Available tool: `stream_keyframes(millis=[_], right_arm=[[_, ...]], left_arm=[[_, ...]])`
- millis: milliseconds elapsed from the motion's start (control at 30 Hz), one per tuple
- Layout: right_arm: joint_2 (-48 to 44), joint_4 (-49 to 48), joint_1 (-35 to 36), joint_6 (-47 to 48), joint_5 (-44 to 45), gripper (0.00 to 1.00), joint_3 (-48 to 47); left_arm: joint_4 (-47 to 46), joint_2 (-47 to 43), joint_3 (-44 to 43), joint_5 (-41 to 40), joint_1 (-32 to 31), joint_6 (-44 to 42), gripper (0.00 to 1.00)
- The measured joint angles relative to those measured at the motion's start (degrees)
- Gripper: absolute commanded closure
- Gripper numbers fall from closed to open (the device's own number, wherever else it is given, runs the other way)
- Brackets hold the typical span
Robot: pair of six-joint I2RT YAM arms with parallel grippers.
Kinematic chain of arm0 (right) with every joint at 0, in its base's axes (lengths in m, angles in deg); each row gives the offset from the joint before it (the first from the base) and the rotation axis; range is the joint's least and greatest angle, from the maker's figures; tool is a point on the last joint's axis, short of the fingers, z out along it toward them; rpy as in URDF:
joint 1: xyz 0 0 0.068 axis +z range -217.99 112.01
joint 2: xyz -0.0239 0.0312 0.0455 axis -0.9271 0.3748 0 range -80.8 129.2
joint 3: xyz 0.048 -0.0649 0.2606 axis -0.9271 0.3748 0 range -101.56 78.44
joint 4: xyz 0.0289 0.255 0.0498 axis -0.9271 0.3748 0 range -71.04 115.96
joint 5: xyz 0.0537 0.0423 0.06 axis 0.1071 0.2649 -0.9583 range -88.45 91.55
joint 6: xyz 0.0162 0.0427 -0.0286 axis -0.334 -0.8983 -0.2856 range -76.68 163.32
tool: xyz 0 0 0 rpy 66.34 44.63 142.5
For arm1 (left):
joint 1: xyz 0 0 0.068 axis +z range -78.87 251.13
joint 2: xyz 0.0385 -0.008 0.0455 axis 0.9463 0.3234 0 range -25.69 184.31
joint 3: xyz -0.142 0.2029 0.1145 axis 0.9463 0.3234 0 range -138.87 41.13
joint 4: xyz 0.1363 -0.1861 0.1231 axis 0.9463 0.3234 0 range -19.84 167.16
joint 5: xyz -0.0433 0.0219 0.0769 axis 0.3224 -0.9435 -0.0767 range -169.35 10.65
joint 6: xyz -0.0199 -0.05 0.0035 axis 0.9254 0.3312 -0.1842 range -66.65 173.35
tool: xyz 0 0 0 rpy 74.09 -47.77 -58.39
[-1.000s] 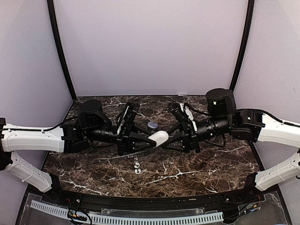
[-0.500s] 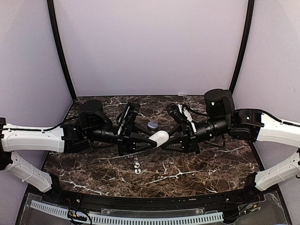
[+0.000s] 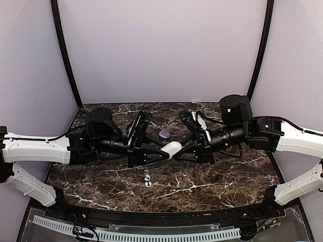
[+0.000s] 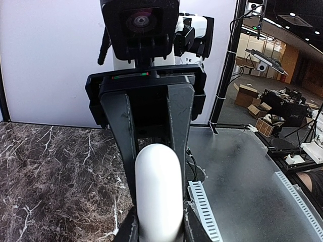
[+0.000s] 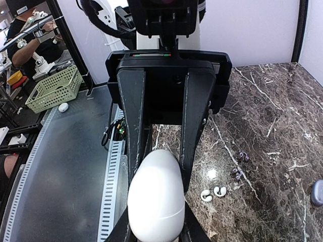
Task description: Insert the wireless bluetooth earbuds into the charging case
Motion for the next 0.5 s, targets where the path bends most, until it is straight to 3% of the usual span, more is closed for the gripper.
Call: stream_keyframes(millis=[200,367,500], right_arm=[[0.3,0.5,0.0,0.3,0.0,0.75,-0.2],[0.4,0.9,0.0,0.4,-0.1,0.79,-0.5],[0.4,1.0,0.0,0.5,0.0,0.72,-0.6]], left_arm=[[0.5,0.0,0.0,-0.1,0.0,-0.1,1.0],[0.4,0.0,0.0,-0.1,0.0,-0.1,1.0],[0.5,0.0,0.0,-0.3,0.0,-0.1,1.0]])
